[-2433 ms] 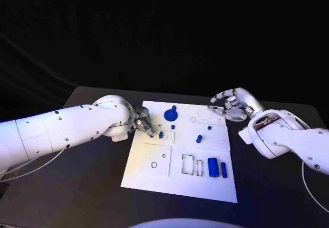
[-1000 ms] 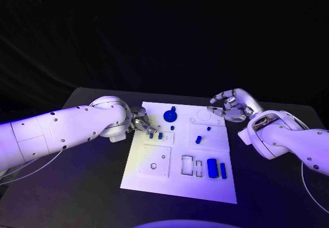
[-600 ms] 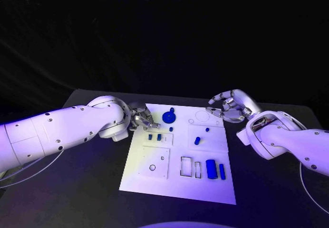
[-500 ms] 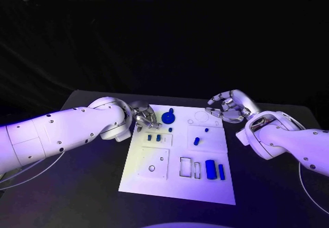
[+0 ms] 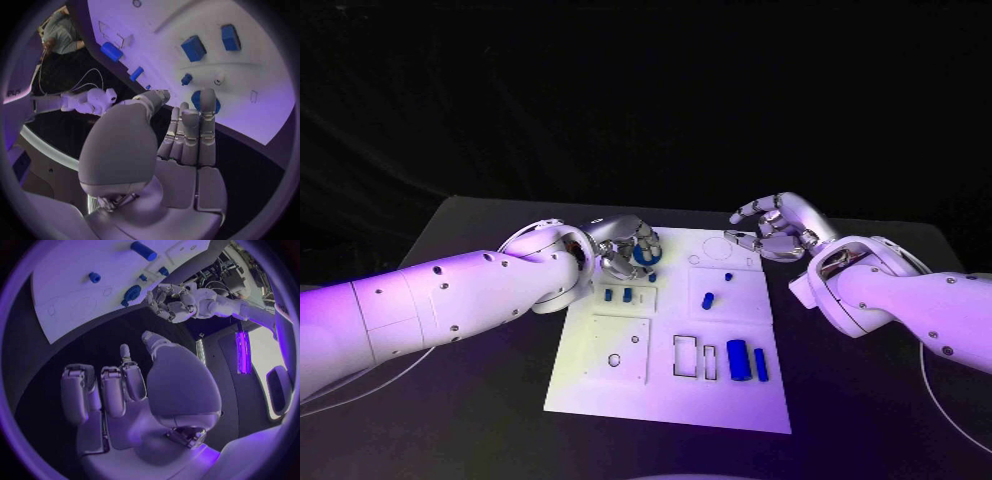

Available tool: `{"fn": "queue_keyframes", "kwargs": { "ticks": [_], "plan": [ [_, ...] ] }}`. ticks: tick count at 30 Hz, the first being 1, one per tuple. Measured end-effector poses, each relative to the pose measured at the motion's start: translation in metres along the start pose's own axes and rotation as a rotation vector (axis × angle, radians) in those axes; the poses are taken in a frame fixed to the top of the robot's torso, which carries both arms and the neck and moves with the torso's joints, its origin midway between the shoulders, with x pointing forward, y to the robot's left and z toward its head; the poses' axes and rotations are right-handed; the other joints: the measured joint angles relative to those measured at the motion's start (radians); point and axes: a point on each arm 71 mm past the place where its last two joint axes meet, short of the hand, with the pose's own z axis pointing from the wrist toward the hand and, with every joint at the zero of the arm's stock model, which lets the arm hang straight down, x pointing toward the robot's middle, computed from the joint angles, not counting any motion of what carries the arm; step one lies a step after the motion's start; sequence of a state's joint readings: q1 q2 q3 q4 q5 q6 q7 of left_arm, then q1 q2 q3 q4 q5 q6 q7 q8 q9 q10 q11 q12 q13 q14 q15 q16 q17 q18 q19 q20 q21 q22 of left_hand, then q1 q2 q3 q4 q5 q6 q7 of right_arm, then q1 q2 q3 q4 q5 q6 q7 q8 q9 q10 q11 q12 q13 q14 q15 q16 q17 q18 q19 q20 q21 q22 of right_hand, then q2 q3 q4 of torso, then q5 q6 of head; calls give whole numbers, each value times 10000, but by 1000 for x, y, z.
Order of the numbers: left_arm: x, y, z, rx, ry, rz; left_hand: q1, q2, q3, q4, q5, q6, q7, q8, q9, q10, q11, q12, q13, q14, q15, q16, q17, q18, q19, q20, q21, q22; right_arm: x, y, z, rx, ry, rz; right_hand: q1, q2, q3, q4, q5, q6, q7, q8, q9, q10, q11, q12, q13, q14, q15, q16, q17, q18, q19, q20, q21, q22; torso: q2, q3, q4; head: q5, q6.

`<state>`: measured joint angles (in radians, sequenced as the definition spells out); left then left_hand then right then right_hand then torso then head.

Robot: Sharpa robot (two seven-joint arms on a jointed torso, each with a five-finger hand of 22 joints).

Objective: Assemble the parts on the task board

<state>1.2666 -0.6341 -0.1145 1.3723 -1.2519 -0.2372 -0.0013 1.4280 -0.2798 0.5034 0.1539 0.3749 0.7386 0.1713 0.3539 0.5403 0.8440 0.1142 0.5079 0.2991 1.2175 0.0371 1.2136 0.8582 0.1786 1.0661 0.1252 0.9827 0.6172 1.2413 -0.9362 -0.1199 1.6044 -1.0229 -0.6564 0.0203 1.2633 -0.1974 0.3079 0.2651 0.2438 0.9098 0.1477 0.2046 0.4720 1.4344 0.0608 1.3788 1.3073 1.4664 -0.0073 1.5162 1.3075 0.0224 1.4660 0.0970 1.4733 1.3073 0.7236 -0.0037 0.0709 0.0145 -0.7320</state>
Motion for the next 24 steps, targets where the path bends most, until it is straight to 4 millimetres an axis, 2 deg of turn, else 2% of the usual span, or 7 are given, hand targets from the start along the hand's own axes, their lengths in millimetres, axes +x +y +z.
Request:
{"fn": "queue_keyframes", "kwargs": {
  "ticks": [4, 5, 6, 9, 16, 18, 24],
  "plan": [
    [7, -1, 5, 320, 62, 821, 0, 0, -155, -155, -230, 173, -63, -229, -354, -4, 5, -320, -382, 708, 25, 765, 762, -33, 846, 33, 998, 1322, 0, 0, 0, -10, 8, 11, 0, 0, 0, 0, 0, 0, 0, 0, 0, 0, 0, 0, 0, 0, 0, 0, 0, 0, 0, 0, 0, 6, 12, 0, -1, -25, 0],
    [8, -2, 5, 381, 80, 992, 0, 0, -185, -184, -232, 220, -68, -233, -425, -21, 21, -355, -456, 843, 25, 919, 927, -167, 1033, 40, 1235, 1645, 0, 0, 0, -12, 9, 13, 0, 0, 0, 0, 0, 0, 0, 0, 0, 0, 0, 0, 0, 0, 0, 0, -1, 0, 0, 0, 0, 8, 16, 0, -1, -26, -3],
    [9, -2, 6, 431, 98, 1152, 0, 0, -190, -190, -232, 264, -72, -233, -476, -21, 21, -355, -502, 948, 24, 1014, 1024, -167, 1150, 32, 1379, 1842, 0, 0, 0, -14, 10, 15, 0, 0, 0, 0, 0, 0, 0, 0, 0, 0, 0, 0, 0, 0, 0, 0, 0, 0, 0, 0, 0, 8, 21, -1, -4, -28, -4],
    [11, -4, 9, 549, 177, 1629, 0, 0, -230, -230, -232, 437, -137, -289, -614, -16, 16, -408, -656, 1355, -12, 1361, 1455, -323, 1678, 5, 1988, 2691, 0, 0, 0, -19, 12, 19, 0, 0, 0, 0, 0, 0, 0, 0, 0, 0, 0, 0, 0, 0, 0, 0, -1, 0, 0, 0, 0, 8, 37, -2, -14, -33, -5],
    [16, -4, 13, 506, 517, 2370, 0, 0, -303, -215, -289, 592, -198, -289, -763, 17, -16, -542, -836, 1638, -67, 1497, 1666, -322, 2016, 6, 2382, 3248, 1, 1, 0, -24, 17, 26, 0, 0, 0, 0, 60, 0, 0, 0, 0, 0, 0, 0, 0, 0, 0, 0, -1, -1, 0, 0, 0, 7, 44, -7, -24, -41, -27],
    [17, -4, 14, 456, 627, 2510, 0, 0, -303, -215, -289, 645, -177, -288, -782, 19, -19, -550, -868, 1638, -67, 1555, 1696, -478, 2036, 1, 2442, 3337, 1, 1, 0, -25, 17, 26, 0, 0, 0, 0, 60, 0, 0, 0, 0, 0, 0, 0, 0, 0, 0, 0, -1, 0, 0, 0, 0, 7, 44, -6, -24, -48, -37],
    [20, -5, 17, 293, 911, 2796, 0, 0, -302, -215, -289, 894, -212, -326, -898, 286, -104, -551, -1001, 1817, -137, 1605, 1719, -477, 2284, -27, 2684, 3673, 1, 1, 0, -35, 22, 31, 0, 0, 0, -1, 60, 0, 0, 0, 0, 0, 0, 0, 0, 0, 0, 0, -1, 0, 0, 0, 0, 6, 40, -4, -25, -53, -61]
  ]
}}
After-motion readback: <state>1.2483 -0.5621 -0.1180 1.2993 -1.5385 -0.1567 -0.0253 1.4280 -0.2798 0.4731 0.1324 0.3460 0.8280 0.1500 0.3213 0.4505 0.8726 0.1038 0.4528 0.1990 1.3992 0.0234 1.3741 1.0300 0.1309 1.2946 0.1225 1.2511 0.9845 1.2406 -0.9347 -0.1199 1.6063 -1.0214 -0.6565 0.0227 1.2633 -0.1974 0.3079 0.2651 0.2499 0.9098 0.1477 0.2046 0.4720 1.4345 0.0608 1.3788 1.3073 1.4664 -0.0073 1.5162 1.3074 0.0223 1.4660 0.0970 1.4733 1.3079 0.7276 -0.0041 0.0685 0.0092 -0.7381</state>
